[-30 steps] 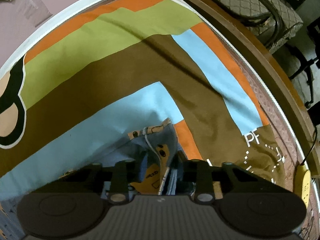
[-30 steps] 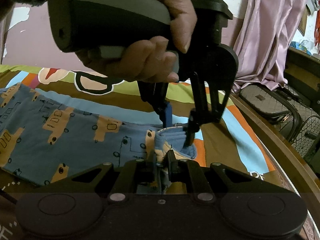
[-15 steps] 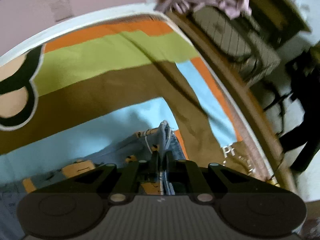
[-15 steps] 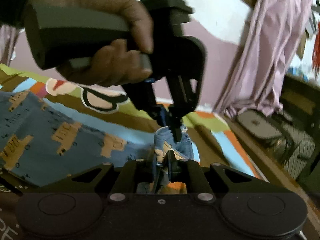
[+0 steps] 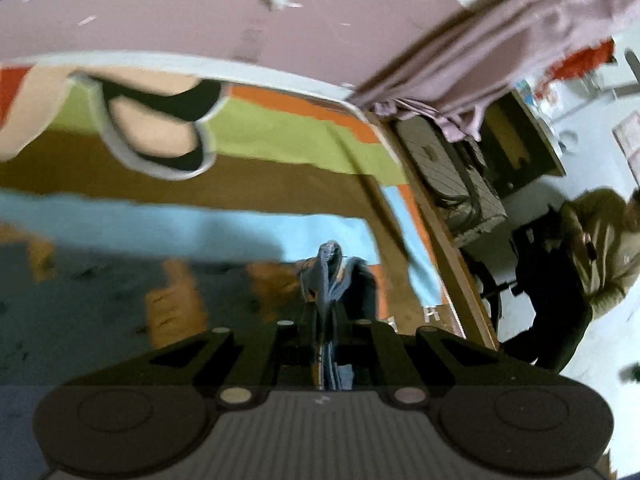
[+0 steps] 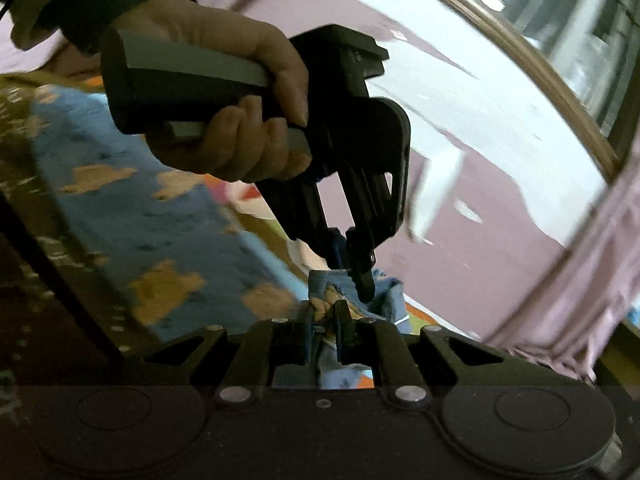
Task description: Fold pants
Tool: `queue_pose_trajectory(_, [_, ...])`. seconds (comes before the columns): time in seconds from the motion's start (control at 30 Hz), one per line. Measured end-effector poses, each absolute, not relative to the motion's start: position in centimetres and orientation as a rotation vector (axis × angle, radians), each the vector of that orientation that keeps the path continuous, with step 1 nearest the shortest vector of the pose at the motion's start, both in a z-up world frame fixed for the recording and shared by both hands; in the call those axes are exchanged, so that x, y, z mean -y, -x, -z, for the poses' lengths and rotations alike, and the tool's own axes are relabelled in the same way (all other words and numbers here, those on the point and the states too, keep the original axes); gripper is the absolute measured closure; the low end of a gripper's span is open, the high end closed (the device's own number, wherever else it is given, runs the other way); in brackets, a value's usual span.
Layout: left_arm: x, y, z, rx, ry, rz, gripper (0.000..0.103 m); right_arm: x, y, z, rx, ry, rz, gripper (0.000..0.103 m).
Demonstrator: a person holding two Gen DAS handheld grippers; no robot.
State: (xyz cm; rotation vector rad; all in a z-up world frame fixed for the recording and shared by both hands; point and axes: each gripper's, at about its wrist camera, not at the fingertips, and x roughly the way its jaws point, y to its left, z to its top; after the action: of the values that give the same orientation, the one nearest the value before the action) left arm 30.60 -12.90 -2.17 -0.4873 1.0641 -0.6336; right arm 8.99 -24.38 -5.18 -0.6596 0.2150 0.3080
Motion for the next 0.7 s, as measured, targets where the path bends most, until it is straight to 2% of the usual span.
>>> queue_pose_trajectory(0.13, [9.3,-29.8,5.1,-1.088,0.573,0.580,0.095,22.2,-8.5,6.4,-0.237,0.746,-0.390,0.092])
queue_pose_trajectory(0.3, [5.9,-28.9,7.7,-1.072,0.626,0.538,0.089,21.0,-8.1,7.3,-0.259,0.781,-0.438,0.092])
queue_pose_trajectory(0.43, [4.6,-28.5,9.1,-1.048,0.687,0.532,0.063,20.6,-8.2,8.1,-0.270,0.807,-0.443,0.089])
queue_pose_trajectory(0.53, [4.4,-28.5,9.6,-1.036,0.727,0.544,0.054,20.4,-8.4,8.8,-0.267,0.821,-0.428,0.083])
queue_pose_trajectory(0.57, [4.4,-28.5,9.6,-1.032,0.732,0.548,0.048,20.4,-8.5,8.9,-0.268,0.824,-0.424,0.079])
queue_pose_trajectory(0.67, [4.7,-28.3,9.6,-1.021,0.741,0.546,0.040,20.6,-8.4,9.2,-0.260,0.822,-0.413,0.064])
queue_pose_trajectory(0.7, [4.8,-28.2,9.5,-1.017,0.742,0.543,0.039,20.7,-8.4,9.1,-0.257,0.816,-0.412,0.062])
